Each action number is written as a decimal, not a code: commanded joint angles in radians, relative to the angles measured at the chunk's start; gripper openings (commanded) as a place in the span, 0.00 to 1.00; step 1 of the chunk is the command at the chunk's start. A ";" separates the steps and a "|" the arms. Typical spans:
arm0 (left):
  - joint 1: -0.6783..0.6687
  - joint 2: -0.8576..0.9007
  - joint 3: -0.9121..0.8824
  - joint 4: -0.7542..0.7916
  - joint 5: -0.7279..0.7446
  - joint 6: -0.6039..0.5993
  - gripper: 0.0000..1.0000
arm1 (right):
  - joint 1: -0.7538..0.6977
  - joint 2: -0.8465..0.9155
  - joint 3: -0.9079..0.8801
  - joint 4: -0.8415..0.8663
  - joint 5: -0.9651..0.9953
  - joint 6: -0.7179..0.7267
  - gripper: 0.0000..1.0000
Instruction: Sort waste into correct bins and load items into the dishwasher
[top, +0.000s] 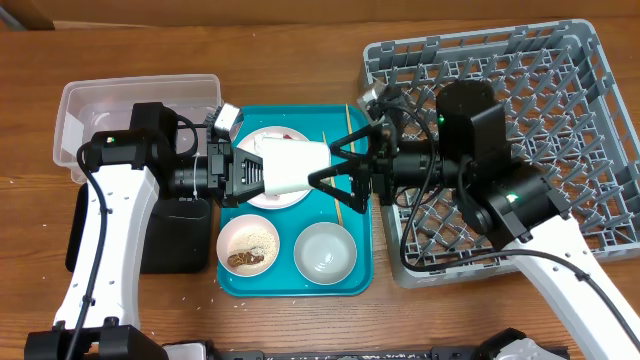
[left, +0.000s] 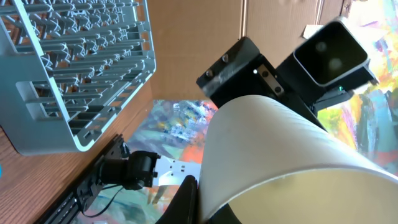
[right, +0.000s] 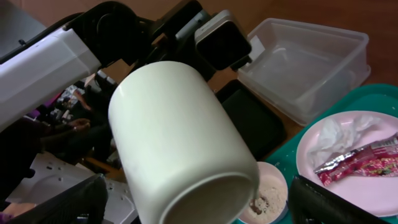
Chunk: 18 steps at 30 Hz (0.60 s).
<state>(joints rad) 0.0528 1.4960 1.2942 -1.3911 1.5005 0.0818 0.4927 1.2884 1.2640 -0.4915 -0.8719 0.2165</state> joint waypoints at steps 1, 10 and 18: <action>-0.002 -0.013 0.014 0.000 0.038 0.030 0.04 | 0.035 0.036 0.024 0.030 -0.025 -0.003 0.95; -0.021 -0.013 0.014 0.010 0.037 0.031 0.04 | 0.051 0.083 0.024 0.127 -0.207 -0.003 0.62; -0.020 -0.013 0.014 0.058 -0.200 0.013 1.00 | 0.005 0.022 0.025 0.047 -0.147 -0.005 0.59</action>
<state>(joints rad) 0.0387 1.4948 1.2949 -1.3460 1.4609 0.0879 0.5259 1.3674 1.2644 -0.4179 -1.0409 0.2131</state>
